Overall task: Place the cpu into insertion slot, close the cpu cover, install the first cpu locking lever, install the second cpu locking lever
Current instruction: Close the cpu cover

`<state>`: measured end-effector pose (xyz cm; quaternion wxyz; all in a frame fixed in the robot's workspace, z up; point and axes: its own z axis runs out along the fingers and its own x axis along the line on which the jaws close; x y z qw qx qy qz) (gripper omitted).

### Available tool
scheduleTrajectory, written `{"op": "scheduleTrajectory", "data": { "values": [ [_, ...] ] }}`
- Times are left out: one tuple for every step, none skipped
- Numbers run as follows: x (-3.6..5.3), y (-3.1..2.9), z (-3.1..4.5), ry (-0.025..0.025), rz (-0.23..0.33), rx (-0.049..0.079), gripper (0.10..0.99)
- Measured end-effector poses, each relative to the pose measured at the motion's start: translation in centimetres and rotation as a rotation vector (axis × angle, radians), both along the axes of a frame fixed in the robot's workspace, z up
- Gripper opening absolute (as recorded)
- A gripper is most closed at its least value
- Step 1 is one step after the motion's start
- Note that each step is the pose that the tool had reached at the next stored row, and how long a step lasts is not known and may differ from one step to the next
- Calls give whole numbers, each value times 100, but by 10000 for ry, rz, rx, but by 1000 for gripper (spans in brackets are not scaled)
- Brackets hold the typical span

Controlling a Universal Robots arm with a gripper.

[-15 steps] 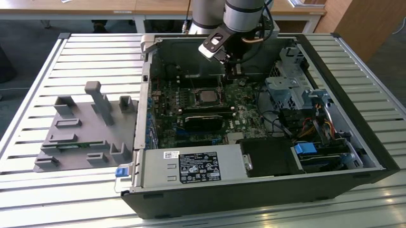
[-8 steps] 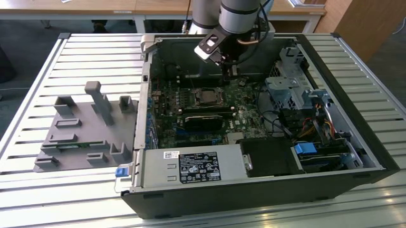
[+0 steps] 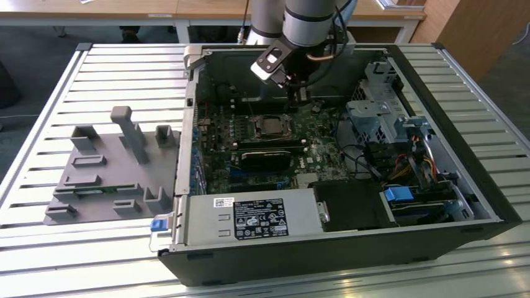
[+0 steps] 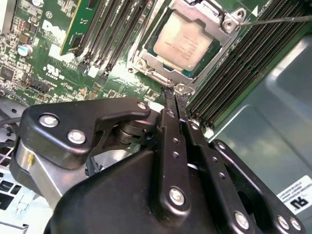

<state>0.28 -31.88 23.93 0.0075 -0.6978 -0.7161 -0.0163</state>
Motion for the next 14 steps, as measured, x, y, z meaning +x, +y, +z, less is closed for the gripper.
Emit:
{"op": "scheduleTrajectory", "data": {
  "values": [
    [-30, 0, -1, 1, -1, 0, 153],
    [-65, 0, -2, 0, 0, 0, 153],
    [-101, 0, -4, -1, 0, 1, 153],
    [-133, 0, -6, -1, -1, 2, 153],
    [-155, 1, -11, -2, -1, 2, 153],
    [-163, 1, -20, -1, -1, 2, 153],
    [-166, 0, -34, 3, -2, 0, 153],
    [-167, 0, -52, 7, -1, 1, 153],
    [-167, -2, -70, 15, 0, 1, 153],
    [-168, -8, -86, 25, 0, 0, 153],
    [-169, -17, -100, 30, 1, -1, 153],
    [-170, -24, -111, 33, 2, 0, 153],
    [-174, -29, -120, 34, 2, 0, 153],
    [-182, -32, -126, 34, 4, 0, 153]
  ]
}}
